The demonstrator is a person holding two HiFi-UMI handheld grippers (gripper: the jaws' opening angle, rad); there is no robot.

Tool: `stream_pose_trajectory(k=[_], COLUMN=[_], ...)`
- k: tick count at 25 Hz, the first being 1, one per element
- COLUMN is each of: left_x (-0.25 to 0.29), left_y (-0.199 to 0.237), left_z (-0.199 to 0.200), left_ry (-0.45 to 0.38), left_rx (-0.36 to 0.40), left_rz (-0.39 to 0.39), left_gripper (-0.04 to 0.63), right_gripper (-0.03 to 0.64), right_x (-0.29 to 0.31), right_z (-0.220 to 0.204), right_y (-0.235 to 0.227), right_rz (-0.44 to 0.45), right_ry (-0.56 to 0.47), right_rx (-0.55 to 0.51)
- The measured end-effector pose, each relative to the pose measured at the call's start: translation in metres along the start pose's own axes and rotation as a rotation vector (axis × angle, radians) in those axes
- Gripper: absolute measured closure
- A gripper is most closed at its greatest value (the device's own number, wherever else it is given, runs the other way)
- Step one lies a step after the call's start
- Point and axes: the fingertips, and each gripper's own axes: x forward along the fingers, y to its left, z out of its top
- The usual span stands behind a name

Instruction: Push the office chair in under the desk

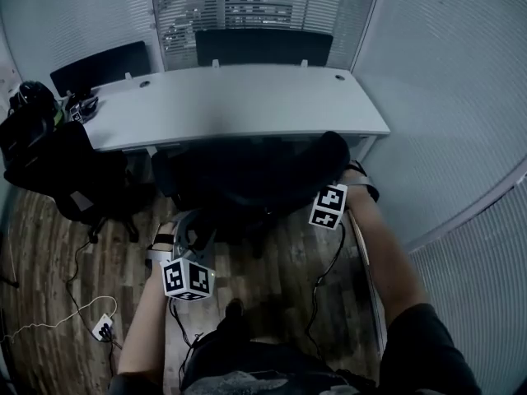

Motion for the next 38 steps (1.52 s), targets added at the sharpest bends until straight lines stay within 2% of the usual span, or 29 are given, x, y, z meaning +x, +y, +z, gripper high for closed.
stream_pose_trajectory(k=[3, 9, 25, 34, 38], left_x=[0.007, 0.007, -0.006, -0.018, -0.019], left_y=[0.0, -0.002, -0.018, -0.034, -0.032], left_z=[0.003, 0.004, 0.014, 0.026, 0.026], left_ry=[0.026, 0.016, 0.092, 0.077, 0.067], left_rx=[-0.013, 0.005, -0.093, -0.084, -0.072], left_rz=[0.007, 0.008, 0.015, 0.022, 0.003], left_gripper=[0.383, 0.385, 0.382, 0.373, 0.368], right_gripper=[0.416, 0.416, 0.416, 0.416, 0.416], right_x=[0.001, 0.002, -0.016, -0.038, -0.047], right_z=[-0.004, -0.005, -0.018, -0.037, -0.041], right_y=[-0.008, -0.005, 0.011, 0.028, 0.032], right_rz=[-0.018, -0.031, -0.067, -0.081, -0.084], right_ry=[-0.013, -0.024, -0.028, -0.021, 0.003], right_rx=[-0.002, 0.025, 0.031, 0.053, 0.044])
